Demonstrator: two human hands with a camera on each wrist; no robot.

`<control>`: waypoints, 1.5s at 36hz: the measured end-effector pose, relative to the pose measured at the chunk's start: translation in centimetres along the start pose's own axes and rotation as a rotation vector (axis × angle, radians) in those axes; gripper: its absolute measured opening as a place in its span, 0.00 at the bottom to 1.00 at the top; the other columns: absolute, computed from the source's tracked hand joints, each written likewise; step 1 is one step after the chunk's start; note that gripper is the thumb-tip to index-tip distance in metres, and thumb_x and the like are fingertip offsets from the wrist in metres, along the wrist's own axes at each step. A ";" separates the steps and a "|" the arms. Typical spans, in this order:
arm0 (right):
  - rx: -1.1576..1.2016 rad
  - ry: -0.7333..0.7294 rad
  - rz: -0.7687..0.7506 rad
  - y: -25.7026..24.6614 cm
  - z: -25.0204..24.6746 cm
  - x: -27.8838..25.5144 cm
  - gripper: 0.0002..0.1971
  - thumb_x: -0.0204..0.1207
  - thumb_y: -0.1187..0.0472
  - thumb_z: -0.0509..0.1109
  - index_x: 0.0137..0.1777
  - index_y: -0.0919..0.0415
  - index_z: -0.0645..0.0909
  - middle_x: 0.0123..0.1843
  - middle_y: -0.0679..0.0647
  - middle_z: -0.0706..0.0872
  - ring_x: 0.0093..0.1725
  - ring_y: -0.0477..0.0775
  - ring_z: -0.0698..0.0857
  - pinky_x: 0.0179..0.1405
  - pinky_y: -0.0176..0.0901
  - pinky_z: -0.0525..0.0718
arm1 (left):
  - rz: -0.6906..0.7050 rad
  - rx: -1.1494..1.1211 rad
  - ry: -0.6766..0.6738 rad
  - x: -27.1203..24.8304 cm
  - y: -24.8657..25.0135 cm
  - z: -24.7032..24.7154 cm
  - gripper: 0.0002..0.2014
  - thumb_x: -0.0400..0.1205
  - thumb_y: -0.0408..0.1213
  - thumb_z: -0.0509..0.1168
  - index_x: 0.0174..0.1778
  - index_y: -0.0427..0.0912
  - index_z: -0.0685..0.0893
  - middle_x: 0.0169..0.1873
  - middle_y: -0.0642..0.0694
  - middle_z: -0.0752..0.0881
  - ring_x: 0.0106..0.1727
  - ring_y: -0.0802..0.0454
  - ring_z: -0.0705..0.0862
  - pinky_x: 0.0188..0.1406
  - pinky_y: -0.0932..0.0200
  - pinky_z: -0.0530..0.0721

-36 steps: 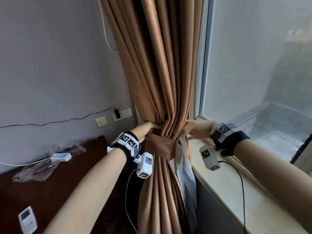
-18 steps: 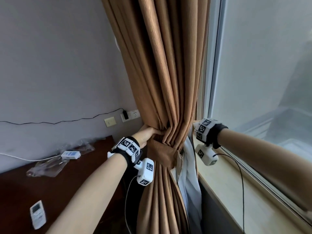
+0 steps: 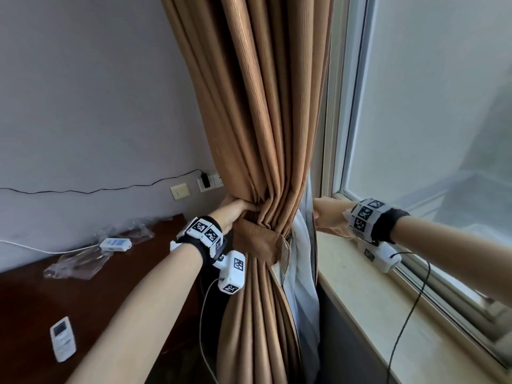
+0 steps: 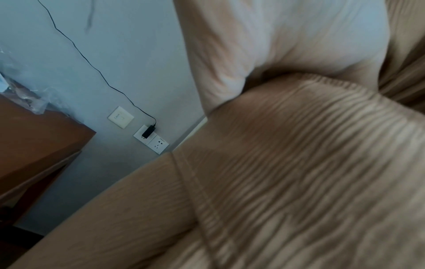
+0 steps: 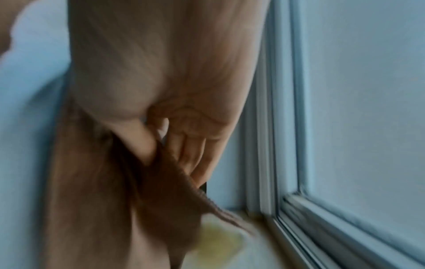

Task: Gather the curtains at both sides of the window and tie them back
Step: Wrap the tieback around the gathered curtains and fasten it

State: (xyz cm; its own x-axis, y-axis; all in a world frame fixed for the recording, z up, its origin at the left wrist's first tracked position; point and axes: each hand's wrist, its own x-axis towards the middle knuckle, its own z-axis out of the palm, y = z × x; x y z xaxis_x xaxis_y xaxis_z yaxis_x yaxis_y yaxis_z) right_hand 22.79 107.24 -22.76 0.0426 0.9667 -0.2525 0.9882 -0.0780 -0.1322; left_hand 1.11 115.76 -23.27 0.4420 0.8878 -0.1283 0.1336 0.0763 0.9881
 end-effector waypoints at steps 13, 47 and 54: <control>0.321 0.260 -0.086 1.2 3.9 -6.2 0.07 0.82 0.67 0.61 0.51 0.54 0.68 0.36 0.50 0.83 0.34 0.51 0.83 0.30 0.30 0.77 | 0.028 -0.011 0.201 1.4 0.3 0.3 0.26 0.56 0.32 0.74 0.53 0.40 0.85 0.45 0.44 0.89 0.51 0.42 0.87 0.56 0.47 0.84; 0.467 0.473 0.045 -4.0 3.6 -7.9 0.18 0.76 0.60 0.62 0.27 0.70 0.75 0.24 0.59 0.76 0.28 0.60 0.80 0.28 0.52 0.80 | 0.145 0.106 0.282 -0.4 -1.0 4.1 0.41 0.59 0.43 0.76 0.70 0.42 0.73 0.59 0.51 0.83 0.60 0.49 0.83 0.67 0.50 0.78; 0.603 0.442 0.098 -2.7 3.4 -7.4 0.17 0.75 0.64 0.65 0.24 0.60 0.75 0.23 0.50 0.78 0.26 0.47 0.80 0.19 0.29 0.70 | 0.767 0.692 0.461 -5.7 0.6 7.2 0.15 0.74 0.32 0.68 0.32 0.48 0.67 0.22 0.53 0.69 0.26 0.48 0.71 0.27 0.57 0.70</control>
State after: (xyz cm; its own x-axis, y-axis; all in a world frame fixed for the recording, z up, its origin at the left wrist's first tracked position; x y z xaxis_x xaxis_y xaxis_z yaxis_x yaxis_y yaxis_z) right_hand 19.32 99.49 -23.82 0.3068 0.9464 0.1011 0.7304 -0.1660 -0.6625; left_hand 5.03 107.53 -22.56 0.2683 0.6855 0.6768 0.4936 -0.7012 0.5145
